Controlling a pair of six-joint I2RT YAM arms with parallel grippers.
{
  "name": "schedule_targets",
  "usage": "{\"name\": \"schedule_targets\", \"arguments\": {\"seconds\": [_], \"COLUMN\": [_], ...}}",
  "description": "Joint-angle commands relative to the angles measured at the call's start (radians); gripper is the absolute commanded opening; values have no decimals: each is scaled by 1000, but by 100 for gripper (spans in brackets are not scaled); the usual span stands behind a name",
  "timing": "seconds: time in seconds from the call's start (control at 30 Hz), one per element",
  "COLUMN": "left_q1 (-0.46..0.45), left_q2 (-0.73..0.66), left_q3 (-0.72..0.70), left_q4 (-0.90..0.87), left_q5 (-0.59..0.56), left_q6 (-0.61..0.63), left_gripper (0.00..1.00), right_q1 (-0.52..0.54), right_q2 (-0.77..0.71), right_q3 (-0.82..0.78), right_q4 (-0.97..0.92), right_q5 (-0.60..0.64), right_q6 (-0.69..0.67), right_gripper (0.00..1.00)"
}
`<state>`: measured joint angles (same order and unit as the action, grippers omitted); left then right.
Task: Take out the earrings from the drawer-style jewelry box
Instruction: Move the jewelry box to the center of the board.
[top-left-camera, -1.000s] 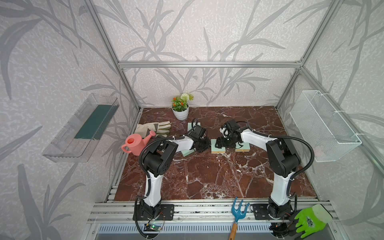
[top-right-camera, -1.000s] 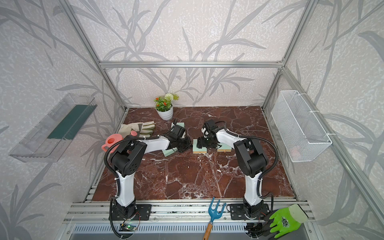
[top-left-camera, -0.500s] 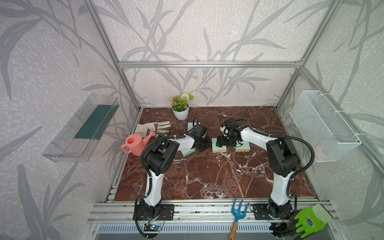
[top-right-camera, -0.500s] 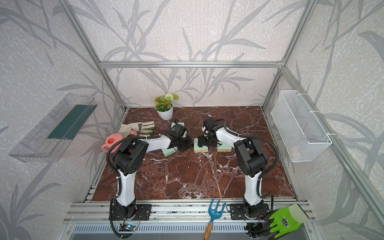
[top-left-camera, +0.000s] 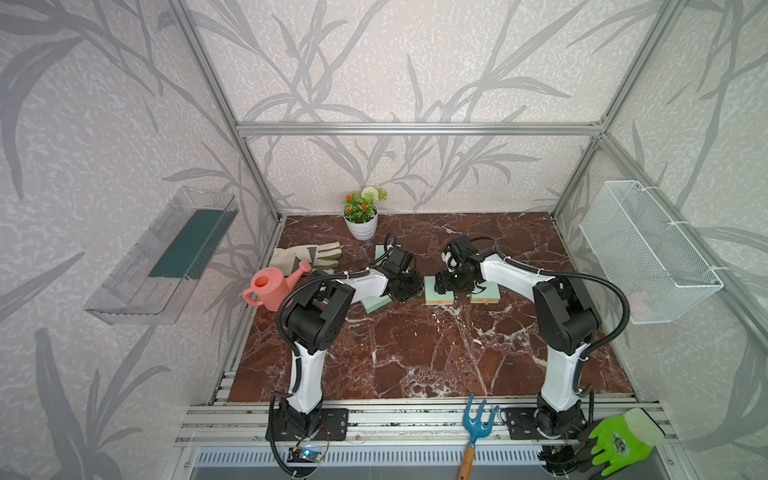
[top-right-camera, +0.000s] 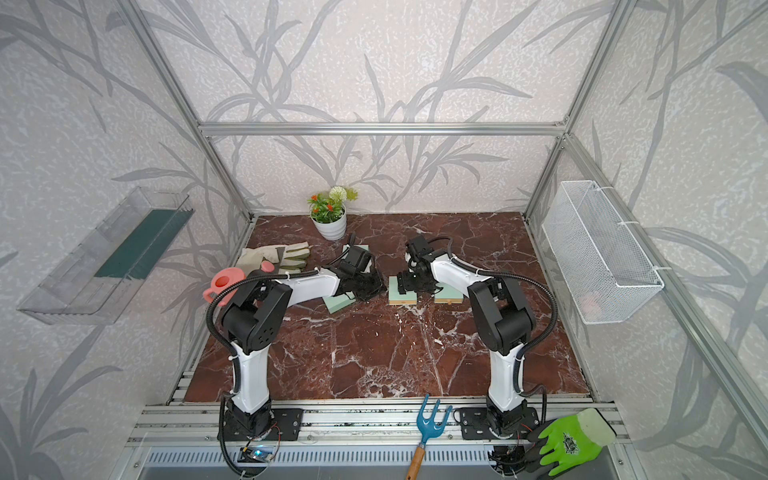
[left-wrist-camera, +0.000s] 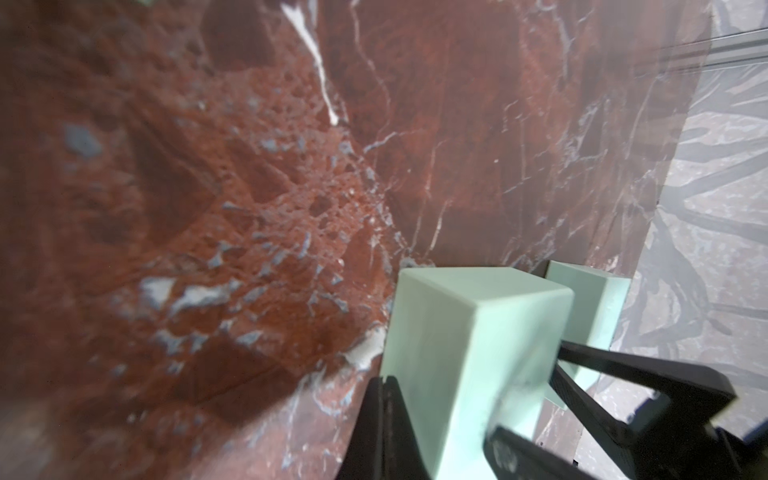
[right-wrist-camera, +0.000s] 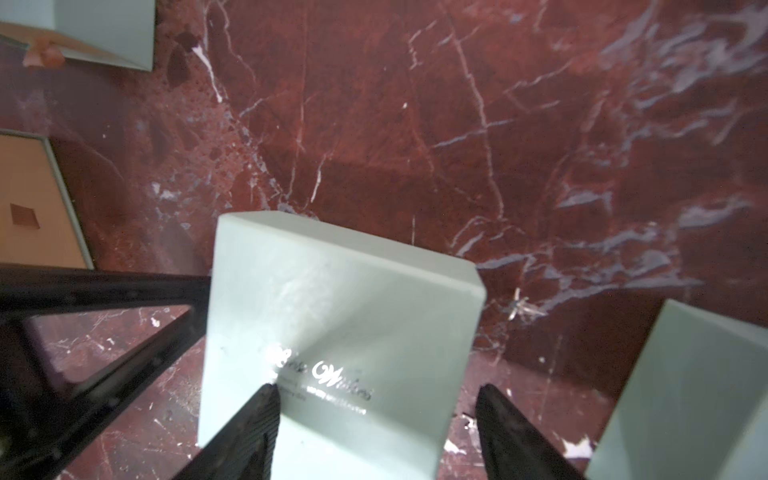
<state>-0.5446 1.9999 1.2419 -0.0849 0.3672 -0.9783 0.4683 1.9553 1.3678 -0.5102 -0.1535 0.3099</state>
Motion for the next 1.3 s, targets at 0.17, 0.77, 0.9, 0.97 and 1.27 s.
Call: {"name": "schedule_targets", "arguments": {"seconds": [0.17, 0.77, 0.9, 0.97, 1.27], "left_q1": [12, 441, 455, 454, 456], "left_q2": [-181, -700, -552, -487, -367], "left_q3": [-49, -543, -498, -511, -486], "left_q4": [-19, 4, 42, 130, 226], "left_q5": [-11, -13, 82, 113, 117], "left_q6": [15, -64, -63, -98, -87], "left_gripper": [0, 99, 99, 99, 97], "right_q1": [-4, 269, 286, 286, 291], "right_q2": [-70, -26, 108, 164, 261], "right_q3": [38, 175, 285, 330, 372], "right_q4": [-72, 87, 104, 110, 138], "right_q5": [76, -151, -211, -242, -312], "right_q6": [-18, 91, 120, 136, 183], "right_gripper": [75, 87, 85, 83, 78]}}
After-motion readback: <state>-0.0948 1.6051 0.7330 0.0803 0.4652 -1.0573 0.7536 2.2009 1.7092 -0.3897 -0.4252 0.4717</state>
